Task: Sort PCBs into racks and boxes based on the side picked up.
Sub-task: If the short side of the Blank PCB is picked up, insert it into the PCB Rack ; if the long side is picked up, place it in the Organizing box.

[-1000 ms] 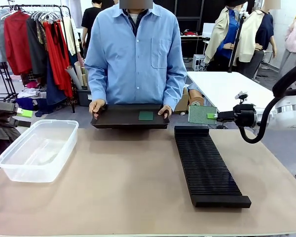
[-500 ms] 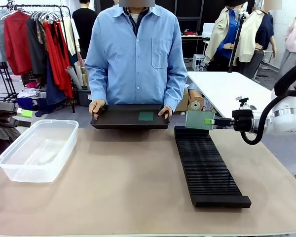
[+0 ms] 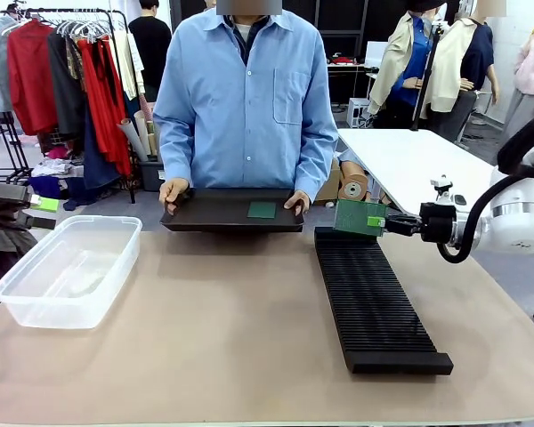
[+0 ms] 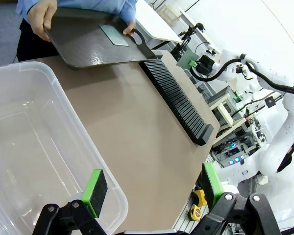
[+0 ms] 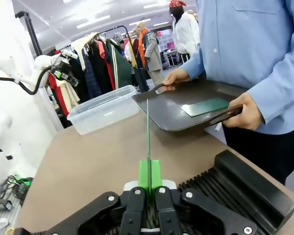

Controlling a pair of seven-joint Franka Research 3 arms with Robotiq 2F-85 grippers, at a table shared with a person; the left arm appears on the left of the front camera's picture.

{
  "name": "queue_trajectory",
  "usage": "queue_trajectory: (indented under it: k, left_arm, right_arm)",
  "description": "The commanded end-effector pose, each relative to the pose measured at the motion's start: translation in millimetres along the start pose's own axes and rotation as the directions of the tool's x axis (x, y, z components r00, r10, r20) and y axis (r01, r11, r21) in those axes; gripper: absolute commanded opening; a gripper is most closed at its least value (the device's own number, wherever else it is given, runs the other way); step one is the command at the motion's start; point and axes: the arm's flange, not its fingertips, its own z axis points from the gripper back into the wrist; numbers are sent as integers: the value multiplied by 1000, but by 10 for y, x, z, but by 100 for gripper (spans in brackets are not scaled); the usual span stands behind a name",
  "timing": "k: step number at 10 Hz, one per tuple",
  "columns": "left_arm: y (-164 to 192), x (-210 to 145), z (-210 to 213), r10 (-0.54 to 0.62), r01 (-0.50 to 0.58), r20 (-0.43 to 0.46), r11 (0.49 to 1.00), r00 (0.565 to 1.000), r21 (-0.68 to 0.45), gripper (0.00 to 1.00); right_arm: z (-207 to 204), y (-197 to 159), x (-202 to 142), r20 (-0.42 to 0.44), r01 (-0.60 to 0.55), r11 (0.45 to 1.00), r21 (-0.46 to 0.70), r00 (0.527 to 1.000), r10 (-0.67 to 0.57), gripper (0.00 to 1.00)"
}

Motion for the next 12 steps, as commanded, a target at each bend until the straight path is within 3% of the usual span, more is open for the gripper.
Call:
queue_trajectory:
  k: [1, 3, 4, 12]
  left_arm:
    - [-15, 10, 5, -2, 2, 6, 1000, 1000, -1, 100]
    - [-15, 10, 5, -2, 2, 6, 1000, 1000, -1, 100]
    - [-15, 10, 5, -2, 2, 6, 1000, 1000, -1, 100]
    - [-15, 10, 5, -2, 2, 6, 1000, 1000, -1, 100]
  right_arm:
    - [-111, -8, -133, -4, -57, 997, -52, 998, 57, 0]
    - [-114, -26, -126, 26, -20, 997, -70, 999, 22, 0]
    - [-46, -40, -115, -9, -28, 999, -23, 1000, 28, 0]
    - [-54, -57, -166, -6, -19, 999, -31, 1000, 19, 0]
